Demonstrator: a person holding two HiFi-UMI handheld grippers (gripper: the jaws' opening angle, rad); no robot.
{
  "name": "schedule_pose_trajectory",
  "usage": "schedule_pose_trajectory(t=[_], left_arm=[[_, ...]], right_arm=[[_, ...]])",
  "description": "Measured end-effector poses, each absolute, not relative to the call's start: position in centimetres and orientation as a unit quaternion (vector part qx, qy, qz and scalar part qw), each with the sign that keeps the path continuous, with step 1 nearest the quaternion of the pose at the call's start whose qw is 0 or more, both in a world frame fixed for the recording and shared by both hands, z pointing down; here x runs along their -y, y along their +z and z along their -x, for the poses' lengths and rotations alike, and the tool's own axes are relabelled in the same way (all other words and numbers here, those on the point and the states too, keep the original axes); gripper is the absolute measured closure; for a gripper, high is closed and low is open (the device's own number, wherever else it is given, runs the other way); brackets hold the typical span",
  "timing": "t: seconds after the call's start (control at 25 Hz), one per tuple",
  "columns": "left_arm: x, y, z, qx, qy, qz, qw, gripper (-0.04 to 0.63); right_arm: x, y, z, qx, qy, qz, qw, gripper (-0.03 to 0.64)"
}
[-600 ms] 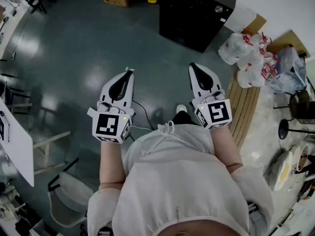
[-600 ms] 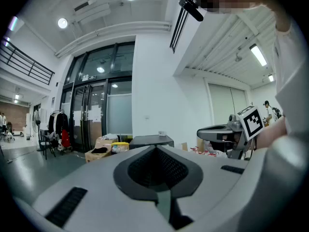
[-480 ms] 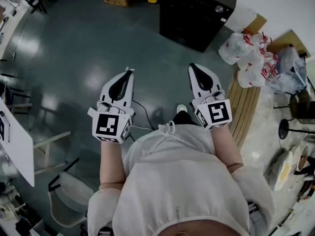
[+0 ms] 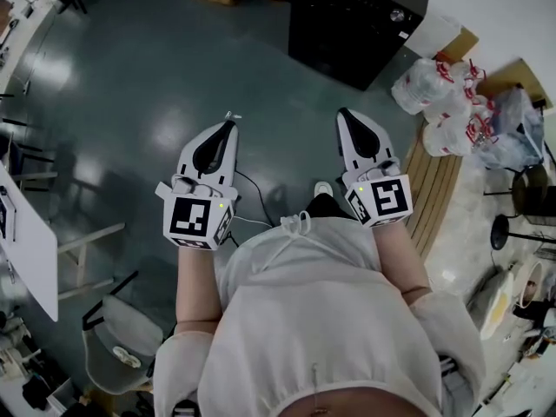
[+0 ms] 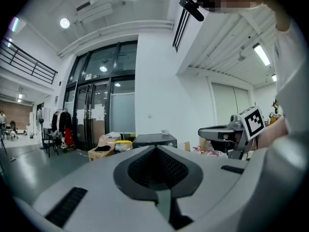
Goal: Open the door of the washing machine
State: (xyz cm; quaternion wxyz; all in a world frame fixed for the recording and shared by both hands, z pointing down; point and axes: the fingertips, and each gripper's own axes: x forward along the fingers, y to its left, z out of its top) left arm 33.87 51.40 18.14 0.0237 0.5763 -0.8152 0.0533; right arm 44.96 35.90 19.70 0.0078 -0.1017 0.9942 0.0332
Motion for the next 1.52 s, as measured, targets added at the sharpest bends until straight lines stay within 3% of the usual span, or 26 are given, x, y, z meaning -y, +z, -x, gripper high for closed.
schedule_pose_trajectory(t=[0.08,0.16,0.28,0.64,1.16,1.52], left_arm=[[-51.7,18.3,-33.5,0.818,0.052,-0.572,0.026,0.574],[-52.1,18.4,-32.9,0.823,0.05,-0.566,0.028,0.574],[-52.4,18.7,-31.8,0.83,0.047,-0.555,0.029,0.574],[-50.2,20.9,-23.7,0.848,0.054,-0.524,0.05,0.574],[-36.1,21.1,-1.4,0.851,0.056,-0.52,0.051,0.574],[-25.7,21.6,7.3,0.826,0.07,-0.555,0.068,0.574]], right_arm=[[-35.5,19.5,-44.5,-0.993,0.025,0.112,0.02,0.588],[-35.5,19.6,-43.5,-0.994,0.023,0.103,0.018,0.232],[-34.6,19.7,-42.3,-0.993,0.026,0.11,0.017,0.164],[-31.0,22.5,-33.1,-0.996,0.0,0.092,-0.003,0.153],[-16.7,22.9,-10.4,-0.996,-0.013,0.092,-0.011,0.155],[-7.1,23.8,-3.3,-0.99,-0.027,0.135,-0.031,0.155]])
